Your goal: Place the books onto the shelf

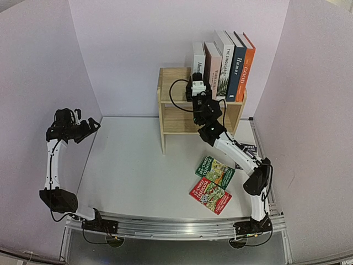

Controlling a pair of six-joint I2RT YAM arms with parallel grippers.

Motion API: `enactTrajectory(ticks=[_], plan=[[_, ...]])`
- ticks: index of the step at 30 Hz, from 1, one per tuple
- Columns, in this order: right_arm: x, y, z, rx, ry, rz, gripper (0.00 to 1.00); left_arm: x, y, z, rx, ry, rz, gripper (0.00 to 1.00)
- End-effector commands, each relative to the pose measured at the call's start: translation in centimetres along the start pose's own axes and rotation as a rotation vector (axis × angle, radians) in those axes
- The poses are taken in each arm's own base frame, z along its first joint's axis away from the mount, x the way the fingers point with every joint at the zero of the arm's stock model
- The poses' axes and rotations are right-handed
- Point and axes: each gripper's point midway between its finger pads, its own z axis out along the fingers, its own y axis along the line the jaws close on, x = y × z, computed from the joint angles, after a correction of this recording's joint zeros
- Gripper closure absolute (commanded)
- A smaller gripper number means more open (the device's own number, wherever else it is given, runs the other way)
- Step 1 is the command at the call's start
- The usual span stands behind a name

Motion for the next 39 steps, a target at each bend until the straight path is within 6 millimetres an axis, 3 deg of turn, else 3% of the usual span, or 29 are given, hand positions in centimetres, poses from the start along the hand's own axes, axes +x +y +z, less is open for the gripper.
enactTrajectory(ticks=[1, 4, 16, 22, 30, 39], plan=[[-5.5, -4.2, -1.1, 0.109, -0.111, 0.072, 0.51, 0.2, -0.9, -0.8, 0.037, -0.005, 0.007, 0.00], [-5.6, -4.4, -1.3, 0.107, -0.110, 0.071, 0.57, 0.2, -0.9, -0.8, 0.037, -0.004, 0.007, 0.00], [-5.3, -5.4, -1.7, 0.140, -0.098, 0.058, 0.58, 0.3, -0.9, -0.7, 0.040, 0.001, 0.005, 0.00], [-5.2, -5.5, -2.1, 0.131, -0.099, 0.070, 0.45, 0.6, -0.8, -0.6, 0.039, 0.011, 0.003, 0.00], [-5.7, -6.7, -2.9, 0.175, -0.118, 0.091, 0.42, 0.7, -0.9, -0.5, 0.044, 0.015, 0.002, 0.00], [-6.4, -5.4, -3.8, 0.159, -0.151, 0.054, 0.41, 0.8, -0.9, -0.5, 0.049, 0.017, 0.004, 0.00]])
